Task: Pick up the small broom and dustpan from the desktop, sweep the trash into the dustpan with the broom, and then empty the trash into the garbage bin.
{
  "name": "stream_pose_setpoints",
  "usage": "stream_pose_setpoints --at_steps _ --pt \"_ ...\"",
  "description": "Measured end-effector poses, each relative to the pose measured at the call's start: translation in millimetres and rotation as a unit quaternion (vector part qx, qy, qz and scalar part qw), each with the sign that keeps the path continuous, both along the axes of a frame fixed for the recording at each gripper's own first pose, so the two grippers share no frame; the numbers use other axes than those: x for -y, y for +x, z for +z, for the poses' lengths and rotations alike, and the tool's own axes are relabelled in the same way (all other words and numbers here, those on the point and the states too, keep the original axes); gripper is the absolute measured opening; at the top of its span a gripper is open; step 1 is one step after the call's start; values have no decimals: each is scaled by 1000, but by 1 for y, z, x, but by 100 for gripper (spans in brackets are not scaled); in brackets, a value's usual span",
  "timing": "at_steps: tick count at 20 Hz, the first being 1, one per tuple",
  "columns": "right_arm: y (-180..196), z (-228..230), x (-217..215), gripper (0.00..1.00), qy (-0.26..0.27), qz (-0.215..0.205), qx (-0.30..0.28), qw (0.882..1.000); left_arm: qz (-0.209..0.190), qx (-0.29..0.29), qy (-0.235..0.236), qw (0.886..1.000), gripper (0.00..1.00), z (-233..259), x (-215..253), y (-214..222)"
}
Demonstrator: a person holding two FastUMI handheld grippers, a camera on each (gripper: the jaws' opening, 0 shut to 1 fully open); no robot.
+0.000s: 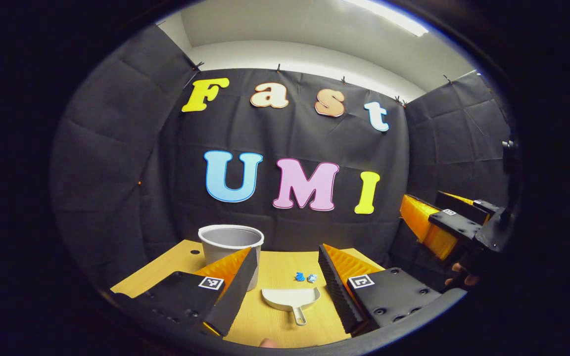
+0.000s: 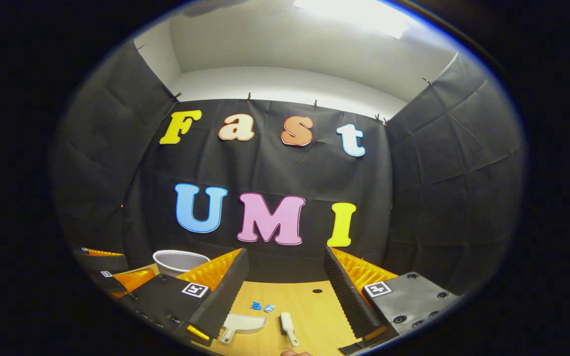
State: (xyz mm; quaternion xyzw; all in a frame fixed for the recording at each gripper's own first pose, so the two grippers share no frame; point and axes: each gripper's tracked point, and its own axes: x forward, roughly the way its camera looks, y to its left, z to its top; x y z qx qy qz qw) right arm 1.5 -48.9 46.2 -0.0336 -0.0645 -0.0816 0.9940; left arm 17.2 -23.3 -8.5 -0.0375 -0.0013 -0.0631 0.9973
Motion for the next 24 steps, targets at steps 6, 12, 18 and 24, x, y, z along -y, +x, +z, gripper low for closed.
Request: stream_pose_setpoints --at_steps 6,12,18,24 --pt "-8 24 1 97 17 -7 42 999 -2 19 -3 1000 74 3 0 -8" --pt "-2 14 1 97 20 1 16 1000 -18 14 0 1000 74 0 9 -9" --pt "8 11 7 97 -15 -3 7 1000 -11 -3 -8 1000 74 -5 11 7" --pt "43 11 1 97 -16 24 -5 1000 12 -59 -4 998 74 -36 14 50"
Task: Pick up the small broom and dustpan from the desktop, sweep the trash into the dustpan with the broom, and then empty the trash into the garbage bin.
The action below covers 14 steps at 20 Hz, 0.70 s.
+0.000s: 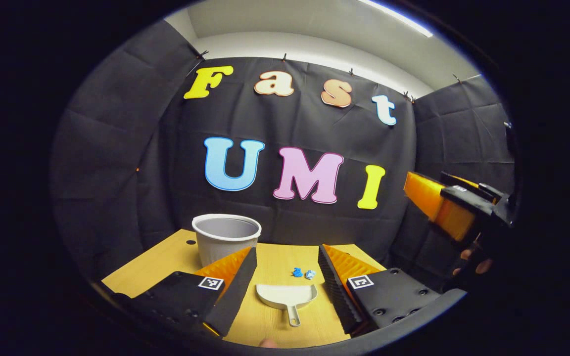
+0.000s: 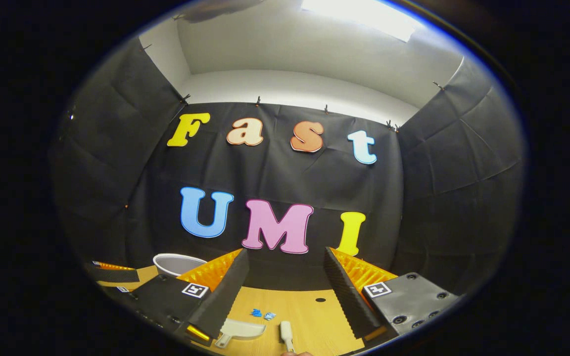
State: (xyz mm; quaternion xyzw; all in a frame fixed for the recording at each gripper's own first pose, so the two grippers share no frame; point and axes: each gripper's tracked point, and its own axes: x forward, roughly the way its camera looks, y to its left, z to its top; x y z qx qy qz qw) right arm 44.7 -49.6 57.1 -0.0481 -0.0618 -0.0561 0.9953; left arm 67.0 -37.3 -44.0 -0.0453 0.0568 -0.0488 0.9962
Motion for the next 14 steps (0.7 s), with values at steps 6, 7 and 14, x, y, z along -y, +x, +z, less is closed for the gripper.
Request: stream_pose_setpoints --at_steps 6,7,14 --pt "45 -3 14 97 7 7 -12 1000 21 -139 31 990 74 -80 17 63" --pt "54 -4 19 97 6 9 -12 1000 15 -176 32 984 74 -98 24 70" --pt "106 -42 50 97 -3 32 -26 999 -14 -413 12 911 76 -217 61 101"
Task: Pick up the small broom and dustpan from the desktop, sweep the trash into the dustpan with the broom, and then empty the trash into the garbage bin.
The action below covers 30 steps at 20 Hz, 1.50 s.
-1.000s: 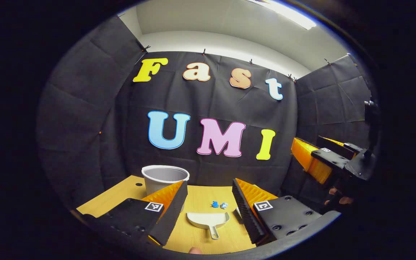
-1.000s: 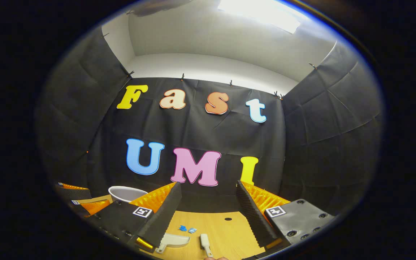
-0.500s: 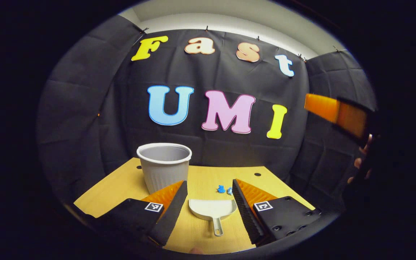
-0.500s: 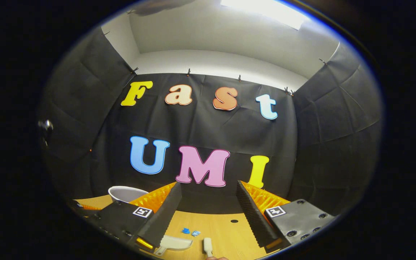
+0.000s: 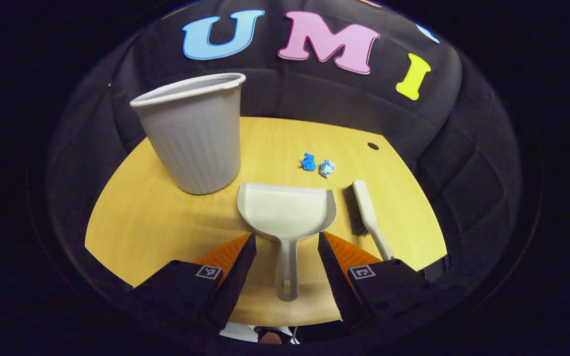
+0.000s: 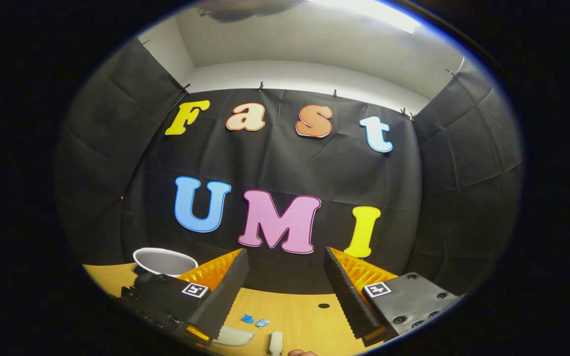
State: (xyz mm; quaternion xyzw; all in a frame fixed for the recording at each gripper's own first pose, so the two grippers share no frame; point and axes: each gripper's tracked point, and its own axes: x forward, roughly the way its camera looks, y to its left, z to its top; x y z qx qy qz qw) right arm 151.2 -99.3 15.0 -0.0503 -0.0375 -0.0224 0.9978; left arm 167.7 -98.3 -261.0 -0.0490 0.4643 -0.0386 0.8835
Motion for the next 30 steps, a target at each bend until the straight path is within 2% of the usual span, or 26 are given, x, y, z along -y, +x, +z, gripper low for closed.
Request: stream_pose_setpoints --at_steps 4,9,13,15,16,18,20,22,24,25,27,30 --pt "24 -35 20 97 10 10 -25 1000 2 -104 40 994 77 -52 3 7" --pt "52 -74 42 98 39 16 -69 997 -4 -192 65 979 77 -82 2 30" --pt "61 -101 51 98 66 24 -104 992 -4 -248 48 967 76 -95 12 45" --pt "66 -109 56 98 72 26 -112 991 -8 -258 44 965 76 -98 12 53" --pt "67 -112 58 98 75 25 -117 990 -5 -269 44 962 68 -97 13 51" --pt "68 -118 59 97 84 24 -126 988 -10 -278 50 959 58 -98 12 52" --pt "68 -126 61 98 81 20 -139 987 -9 -284 48 958 41 -99 14 54" --pt "65 -138 59 98 77 17 -161 984 -22 -289 49 956 34 -99 12 52" --pt "58 -157 51 98 82 18 -204 975 -33 -286 40 957 30 -99 11 53" --pt "51 -171 44 98 91 18 -236 967 -34 -285 34 957 31 -101 9 53" --pt "38 -199 29 98 127 14 -295 947 -39 -282 27 958 30 -99 3 50" --pt "21 -257 12 98 140 -4 -392 909 -53 -268 13 962 30 -100 -3 46"
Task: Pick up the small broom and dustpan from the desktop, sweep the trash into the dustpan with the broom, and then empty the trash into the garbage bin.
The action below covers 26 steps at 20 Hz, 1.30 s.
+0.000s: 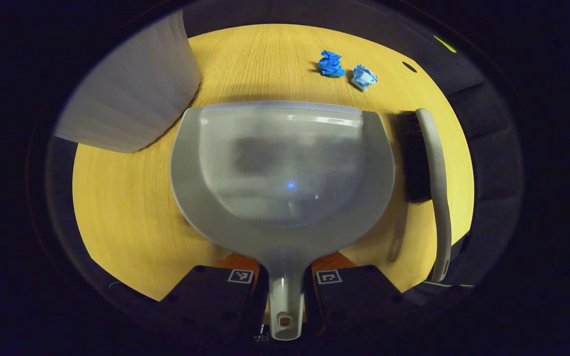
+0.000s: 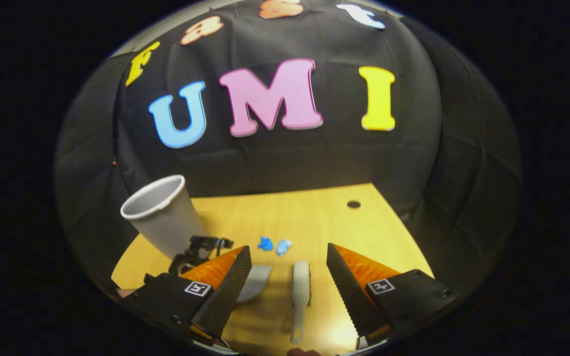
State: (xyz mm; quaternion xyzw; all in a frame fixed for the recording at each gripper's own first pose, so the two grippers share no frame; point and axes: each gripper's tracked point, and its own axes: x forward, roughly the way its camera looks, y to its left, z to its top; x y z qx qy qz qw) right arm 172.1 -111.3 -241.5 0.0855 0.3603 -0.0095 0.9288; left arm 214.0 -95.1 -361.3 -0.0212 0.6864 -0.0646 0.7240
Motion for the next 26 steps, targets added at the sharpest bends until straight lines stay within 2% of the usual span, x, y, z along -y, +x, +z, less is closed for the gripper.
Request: stream_pose_setpoints --at_steps 3,5,7,12,14,17,18,19,20,21,23,24,25,26 --pt "-22 -63 -8 99 9 -33 -106 994 0 15 -15 1000 30 -1 -2 -1" --pt "-48 -106 -14 99 10 -49 -197 979 0 22 -21 1000 30 -1 -3 -2" --pt "-63 -140 -5 99 -4 -51 -260 964 -5 23 -24 999 30 -1 -3 -3" --pt "-76 -194 6 99 -34 -36 -344 938 -12 23 -26 999 30 -1 -4 -3" --pt "-74 -203 11 99 -48 -26 -356 933 -14 23 -24 999 31 -1 -5 -3" --pt "-81 -216 9 71 -43 -18 -389 920 -12 22 -24 999 30 -1 -4 -3" --pt "-79 -218 5 64 -34 -11 -392 919 -10 22 -23 999 30 -1 -5 -3" --pt "-76 -215 4 77 -33 -6 -392 919 -8 24 -23 999 30 -1 -4 -2" --pt "-77 -215 3 77 -31 -2 -399 916 -4 24 -24 999 30 -1 -4 -2" --pt "-76 -216 4 54 -25 0 -403 915 -1 24 -24 999 30 -2 -4 -2" --pt "-74 -217 5 54 -17 3 -417 909 3 25 -25 999 30 -2 -3 -2" --pt "-71 -216 7 63 -15 3 -422 907 6 25 -26 999 30 -2 -3 -2" --pt "-70 -214 9 43 -14 1 -426 905 7 26 -26 999 30 -2 -3 -1" --pt "-71 -218 9 39 -11 2 -433 901 9 26 -26 999 30 -2 -4 -2"
